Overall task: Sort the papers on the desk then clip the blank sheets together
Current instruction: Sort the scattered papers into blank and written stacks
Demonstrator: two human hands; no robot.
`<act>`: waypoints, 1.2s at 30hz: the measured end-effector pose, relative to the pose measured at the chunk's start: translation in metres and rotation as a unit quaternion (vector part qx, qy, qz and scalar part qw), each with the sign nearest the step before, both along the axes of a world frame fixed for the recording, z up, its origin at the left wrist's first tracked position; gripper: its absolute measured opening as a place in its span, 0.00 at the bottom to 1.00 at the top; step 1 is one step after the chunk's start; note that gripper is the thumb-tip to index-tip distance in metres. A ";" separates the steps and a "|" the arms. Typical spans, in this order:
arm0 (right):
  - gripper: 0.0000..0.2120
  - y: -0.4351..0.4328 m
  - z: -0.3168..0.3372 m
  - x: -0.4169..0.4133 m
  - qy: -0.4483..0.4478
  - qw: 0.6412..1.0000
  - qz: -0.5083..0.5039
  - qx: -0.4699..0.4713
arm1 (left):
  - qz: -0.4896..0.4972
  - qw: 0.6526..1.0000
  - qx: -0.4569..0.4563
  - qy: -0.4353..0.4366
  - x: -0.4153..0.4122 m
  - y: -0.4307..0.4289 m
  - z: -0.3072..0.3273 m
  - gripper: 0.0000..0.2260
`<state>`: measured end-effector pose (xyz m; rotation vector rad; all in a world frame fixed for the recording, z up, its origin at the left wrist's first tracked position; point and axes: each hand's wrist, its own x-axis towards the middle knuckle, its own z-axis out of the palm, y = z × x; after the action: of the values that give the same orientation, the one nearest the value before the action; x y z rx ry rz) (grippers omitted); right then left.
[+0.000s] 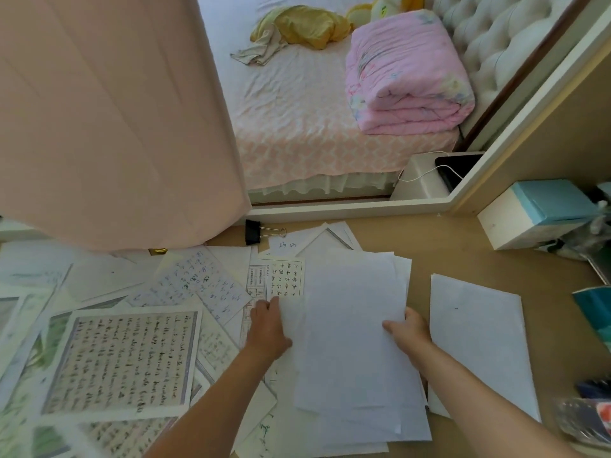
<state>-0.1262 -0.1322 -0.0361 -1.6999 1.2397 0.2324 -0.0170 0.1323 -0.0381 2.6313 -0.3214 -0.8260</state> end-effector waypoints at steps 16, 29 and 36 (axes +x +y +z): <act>0.08 0.011 0.019 -0.036 0.021 0.998 0.013 -0.055 | -0.224 0.968 0.049 -0.102 0.049 -0.008 -0.008 0.27; 0.12 0.014 0.002 -0.018 0.065 0.991 -0.008 -0.115 | 0.283 0.884 -0.253 0.272 0.012 -0.018 -0.006 0.18; 0.15 0.047 0.007 0.011 0.029 0.995 0.100 0.004 | 0.305 0.894 -0.249 0.213 0.009 -0.028 -0.002 0.20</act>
<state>-0.1155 -0.0849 -0.0288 -1.8228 1.1095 0.4080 -0.0078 0.1040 -0.0404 1.8327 0.3580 -0.9064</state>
